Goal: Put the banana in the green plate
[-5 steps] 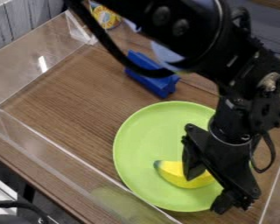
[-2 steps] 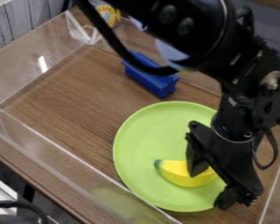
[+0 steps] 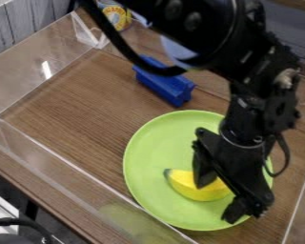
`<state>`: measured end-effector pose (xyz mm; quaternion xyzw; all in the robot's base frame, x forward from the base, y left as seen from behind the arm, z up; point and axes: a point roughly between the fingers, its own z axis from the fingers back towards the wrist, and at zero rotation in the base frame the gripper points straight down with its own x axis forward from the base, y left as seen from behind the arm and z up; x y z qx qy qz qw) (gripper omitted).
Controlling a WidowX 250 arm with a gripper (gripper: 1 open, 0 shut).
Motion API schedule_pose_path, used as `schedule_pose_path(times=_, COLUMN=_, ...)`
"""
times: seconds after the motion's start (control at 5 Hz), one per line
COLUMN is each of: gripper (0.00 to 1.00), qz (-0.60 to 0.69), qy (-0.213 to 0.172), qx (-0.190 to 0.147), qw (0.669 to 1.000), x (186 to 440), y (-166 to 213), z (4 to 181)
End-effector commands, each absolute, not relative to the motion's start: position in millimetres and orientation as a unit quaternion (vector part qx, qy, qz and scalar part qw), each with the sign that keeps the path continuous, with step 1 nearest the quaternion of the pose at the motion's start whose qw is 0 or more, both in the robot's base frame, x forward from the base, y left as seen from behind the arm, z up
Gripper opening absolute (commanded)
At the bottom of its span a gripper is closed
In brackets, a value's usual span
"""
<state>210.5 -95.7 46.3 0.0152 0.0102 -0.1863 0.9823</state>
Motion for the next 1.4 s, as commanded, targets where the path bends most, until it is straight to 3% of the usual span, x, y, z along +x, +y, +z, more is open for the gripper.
schedule_pose_path(times=0.0, gripper=1.0, qz=-0.181, qy=-0.017, qx=0.01, qw=0.983, x=220, y=-92, z=64.6)
schedule_pose_path(times=0.6, gripper=1.0, qz=-0.174, qy=-0.027, qx=-0.001, qw=0.984, x=230, y=-87, z=79.9)
schedule_pose_path(times=0.8, gripper=1.0, qz=-0.161, qy=-0.033, qx=-0.008, qw=0.986, x=236, y=-82, z=95.1)
schedule_pose_path(times=1.2, gripper=1.0, qz=-0.105, qy=-0.051, qx=-0.003, qw=0.993, x=255, y=-42, z=144.3)
